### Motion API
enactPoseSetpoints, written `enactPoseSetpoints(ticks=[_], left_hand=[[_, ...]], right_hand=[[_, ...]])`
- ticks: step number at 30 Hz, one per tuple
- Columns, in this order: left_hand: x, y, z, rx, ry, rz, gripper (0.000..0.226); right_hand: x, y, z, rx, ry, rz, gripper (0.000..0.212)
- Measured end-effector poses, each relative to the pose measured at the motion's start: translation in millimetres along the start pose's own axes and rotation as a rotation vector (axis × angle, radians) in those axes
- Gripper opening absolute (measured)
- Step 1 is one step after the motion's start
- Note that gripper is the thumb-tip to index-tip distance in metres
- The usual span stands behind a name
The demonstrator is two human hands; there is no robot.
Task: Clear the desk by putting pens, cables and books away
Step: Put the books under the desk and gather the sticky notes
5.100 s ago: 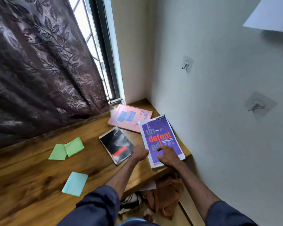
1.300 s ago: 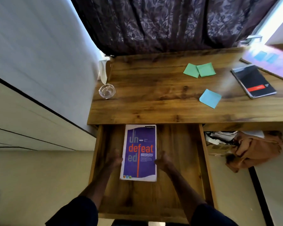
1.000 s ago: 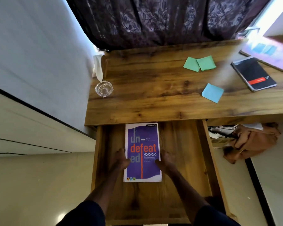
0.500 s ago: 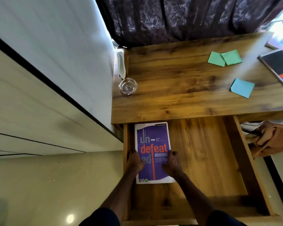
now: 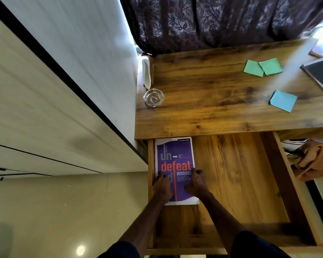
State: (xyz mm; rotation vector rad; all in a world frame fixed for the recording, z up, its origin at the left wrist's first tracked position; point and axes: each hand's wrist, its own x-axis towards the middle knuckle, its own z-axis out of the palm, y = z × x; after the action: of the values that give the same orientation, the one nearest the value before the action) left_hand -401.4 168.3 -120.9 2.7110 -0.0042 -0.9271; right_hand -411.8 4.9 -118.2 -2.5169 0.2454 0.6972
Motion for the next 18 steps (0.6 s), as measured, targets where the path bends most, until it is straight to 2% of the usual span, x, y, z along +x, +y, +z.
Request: enactPoseSetpoints(ticks=[4, 9, 12, 14, 18], left_hand=[[-1, -4, -3, 0.014, -0.030, 0.027, 0.055], [-1, 3, -8, 0.021, -0.030, 0.036, 0.055], [-2, 17, -11, 0.044, -0.005, 0.133, 0.052], [0, 31, -14, 0.084, 0.028, 0.220, 0.056], [-4, 88, -21, 0.067, 0.080, 0.325, 0.054]], right_hand=[[7, 6, -3, 0.012, -0.052, -0.008, 0.080], [3, 15, -17, 0.078, -0.034, -0.028, 0.069], [-13, 22, -29, 0.078, 0.086, -0.132, 0.069], [-29, 31, -44, 0.089, 0.112, -0.067, 0.072], [-57, 74, -82, 0.129, 0.207, 0.040, 0.060]])
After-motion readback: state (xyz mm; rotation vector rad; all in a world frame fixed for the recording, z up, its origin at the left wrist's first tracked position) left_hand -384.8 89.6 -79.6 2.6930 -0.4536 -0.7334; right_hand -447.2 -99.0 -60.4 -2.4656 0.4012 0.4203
